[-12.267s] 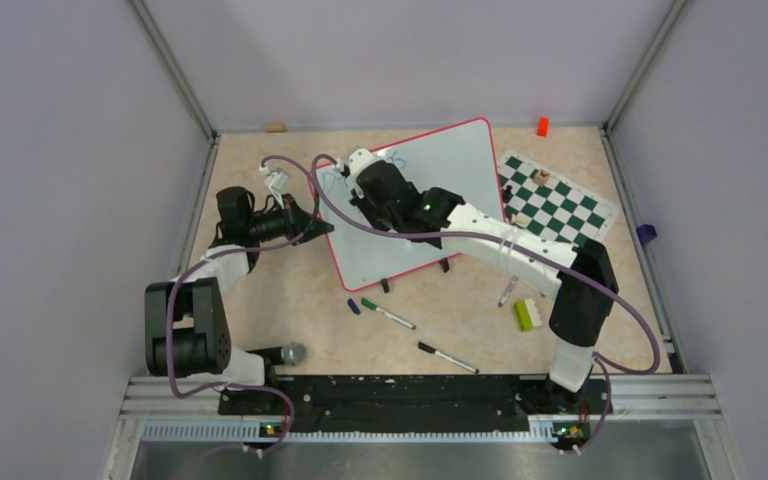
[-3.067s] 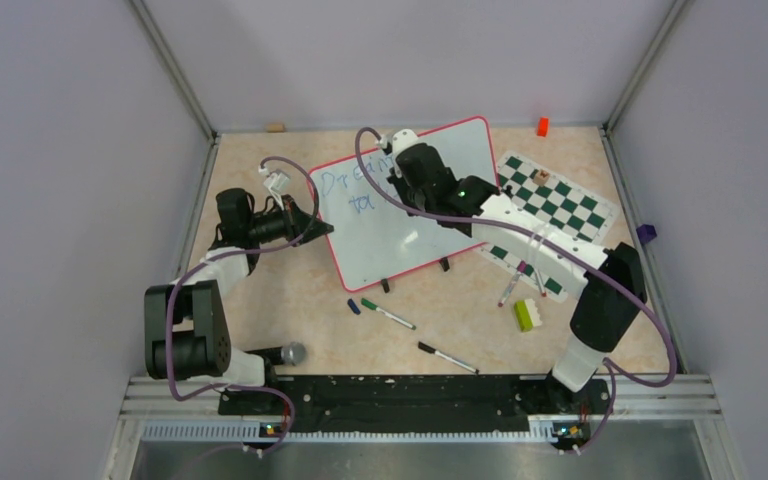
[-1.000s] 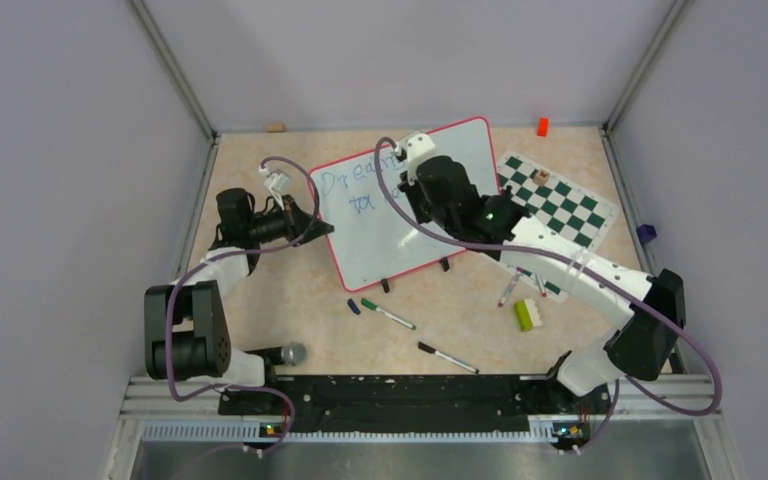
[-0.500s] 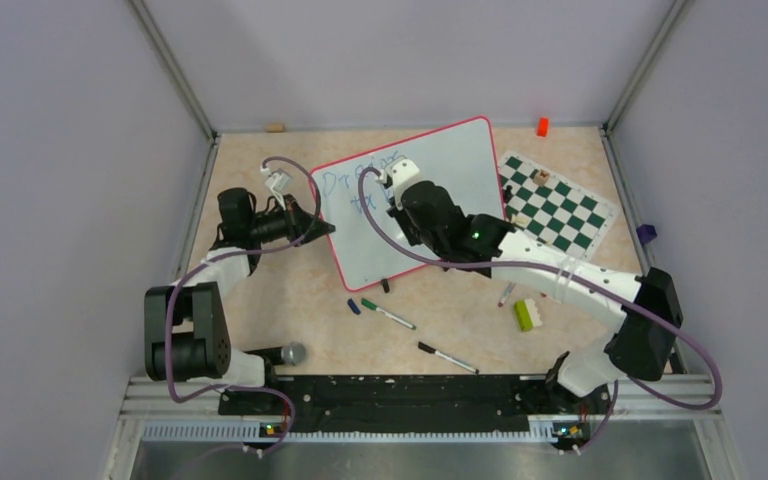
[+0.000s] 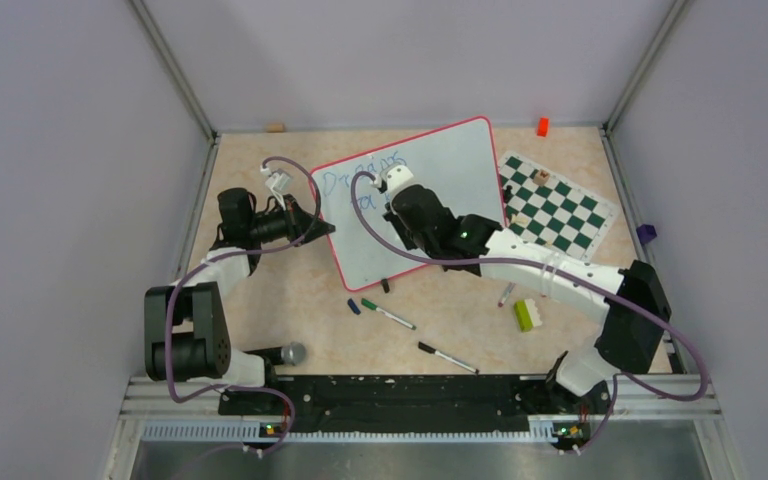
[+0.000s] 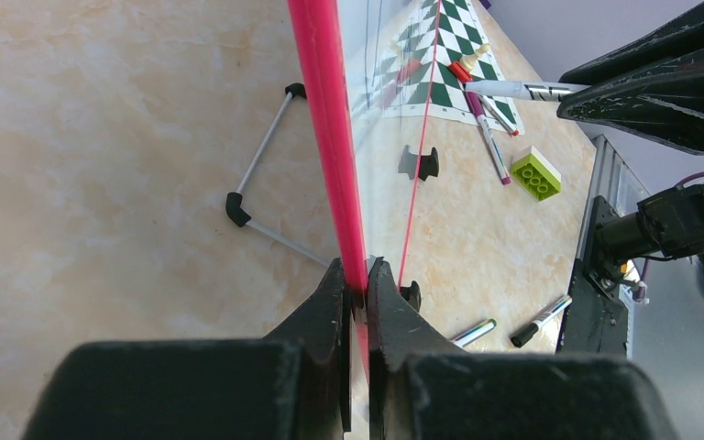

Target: Write a sentence on the whiteboard

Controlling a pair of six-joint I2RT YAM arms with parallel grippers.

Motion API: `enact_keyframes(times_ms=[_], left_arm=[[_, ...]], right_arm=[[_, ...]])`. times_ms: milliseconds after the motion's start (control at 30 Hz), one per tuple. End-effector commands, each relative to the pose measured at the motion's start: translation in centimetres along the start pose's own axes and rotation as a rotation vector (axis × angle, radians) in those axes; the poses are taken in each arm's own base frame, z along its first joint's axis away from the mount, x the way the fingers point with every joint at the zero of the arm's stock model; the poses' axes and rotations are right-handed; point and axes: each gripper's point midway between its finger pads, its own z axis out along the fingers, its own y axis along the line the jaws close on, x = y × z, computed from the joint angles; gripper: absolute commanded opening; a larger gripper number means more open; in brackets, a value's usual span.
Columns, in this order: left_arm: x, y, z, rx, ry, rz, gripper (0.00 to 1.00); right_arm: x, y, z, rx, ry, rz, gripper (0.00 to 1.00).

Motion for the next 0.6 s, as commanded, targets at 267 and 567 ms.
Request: enact_keyframes(times_ms=[267, 567], left_arm=[[0.7, 1.0, 0.3, -0.040, 0.008, 0.120, 0.00], [0.7, 1.0, 0.3, -0.040, 0.008, 0.120, 0.00]], right_arm=[[-2.5, 0.0, 0.8, -0.017, -0.038, 0.056, 0.00], [-3.1, -0.6, 1.3, -0.005, -0.042, 0.062, 0.00]])
